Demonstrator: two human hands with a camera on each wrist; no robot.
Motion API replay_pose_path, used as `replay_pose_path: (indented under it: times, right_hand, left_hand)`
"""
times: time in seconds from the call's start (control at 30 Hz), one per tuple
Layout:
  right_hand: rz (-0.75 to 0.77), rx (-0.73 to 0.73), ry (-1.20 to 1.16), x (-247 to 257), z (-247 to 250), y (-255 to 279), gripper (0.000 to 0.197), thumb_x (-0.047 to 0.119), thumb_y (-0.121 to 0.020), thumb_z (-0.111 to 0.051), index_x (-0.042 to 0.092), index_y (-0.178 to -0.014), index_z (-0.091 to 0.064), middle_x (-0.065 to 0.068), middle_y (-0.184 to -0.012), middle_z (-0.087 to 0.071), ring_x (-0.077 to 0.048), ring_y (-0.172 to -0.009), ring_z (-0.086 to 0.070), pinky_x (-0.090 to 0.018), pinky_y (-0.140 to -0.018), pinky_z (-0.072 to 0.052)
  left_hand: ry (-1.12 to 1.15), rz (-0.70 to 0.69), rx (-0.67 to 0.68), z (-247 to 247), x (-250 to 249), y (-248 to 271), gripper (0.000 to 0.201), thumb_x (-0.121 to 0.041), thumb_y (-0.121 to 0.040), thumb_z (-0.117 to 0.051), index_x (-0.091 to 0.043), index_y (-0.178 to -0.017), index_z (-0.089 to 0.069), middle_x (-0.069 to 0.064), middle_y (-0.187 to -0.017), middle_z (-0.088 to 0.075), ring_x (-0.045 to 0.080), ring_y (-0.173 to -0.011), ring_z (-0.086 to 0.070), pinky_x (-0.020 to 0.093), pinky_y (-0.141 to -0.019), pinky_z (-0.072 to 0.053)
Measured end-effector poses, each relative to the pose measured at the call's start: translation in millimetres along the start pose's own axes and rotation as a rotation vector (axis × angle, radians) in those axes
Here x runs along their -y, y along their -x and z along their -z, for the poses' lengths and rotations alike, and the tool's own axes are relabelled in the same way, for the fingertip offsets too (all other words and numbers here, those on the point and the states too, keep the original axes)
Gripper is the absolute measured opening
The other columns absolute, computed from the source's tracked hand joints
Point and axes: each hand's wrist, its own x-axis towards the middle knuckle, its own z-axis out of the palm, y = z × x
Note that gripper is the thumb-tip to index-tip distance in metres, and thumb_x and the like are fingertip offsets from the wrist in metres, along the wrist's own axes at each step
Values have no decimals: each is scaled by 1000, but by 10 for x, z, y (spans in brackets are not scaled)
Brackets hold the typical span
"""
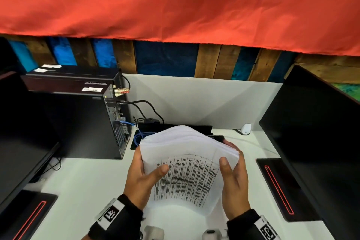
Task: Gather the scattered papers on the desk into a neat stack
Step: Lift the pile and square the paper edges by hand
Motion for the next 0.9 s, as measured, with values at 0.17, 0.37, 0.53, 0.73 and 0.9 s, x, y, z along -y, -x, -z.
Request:
replay_pose_path:
  times: [0.17, 0.37, 0.53, 0.73, 0.9]
  right_hand:
    - [-55, -64, -28, -55, 3, 25, 83, 70, -64, -68, 18, -126, -51, -4, -117, -66, -24, -112, -63, -52, -101, -46]
    - [-212, 61, 19, -89, 84, -52, 61, 15, -65, -85, 14, -119, -60, -4, -107, -74, -18, -99, -71, -35, -87, -55]
    - [-372, 175, 146, -197, 218, -189, 44, -10, -61, -82, 9, -99, -70, -7, -94, -78, -21, -91, -74, -40, -88, -57]
    - [-278, 150, 110, -68, 160, -273, 46, -12, -63, -79, 14, -99, -68, -7, -97, -77, -19, -92, -73, -34, -81, -59]
    - [-245, 177, 93, 25, 115, -291, 42, -9, -65, -79, 4, -103, -69, -9, -96, -77, -25, -95, -73, -37, -86, -58]
  left_hand:
    - [-14, 35, 17, 35, 51, -20, 100, -57, -33, -88, -29, -121, -50, -7, -113, -71, 8, -102, -68, 16, -75, -54]
    - [-76, 160, 59, 167, 174, -125, 90, -31, -40, -94, -17, -119, -55, 1, -109, -73, 11, -99, -70, 18, -74, -57]
    - [-229, 318, 150, 337, 279, -252, 76, -21, -32, -94, -14, -103, -68, 3, -99, -77, 21, -97, -71, 20, -72, -57]
    - [-257, 212, 107, 286, 101, -312, 51, 4, -50, -83, -14, -96, -70, 2, -93, -78, 16, -91, -73, 30, -82, -58]
    - [-212, 166, 77, 319, 1, -339, 77, -27, -31, -94, -8, -102, -69, 8, -97, -77, 20, -93, -73, 26, -76, -59]
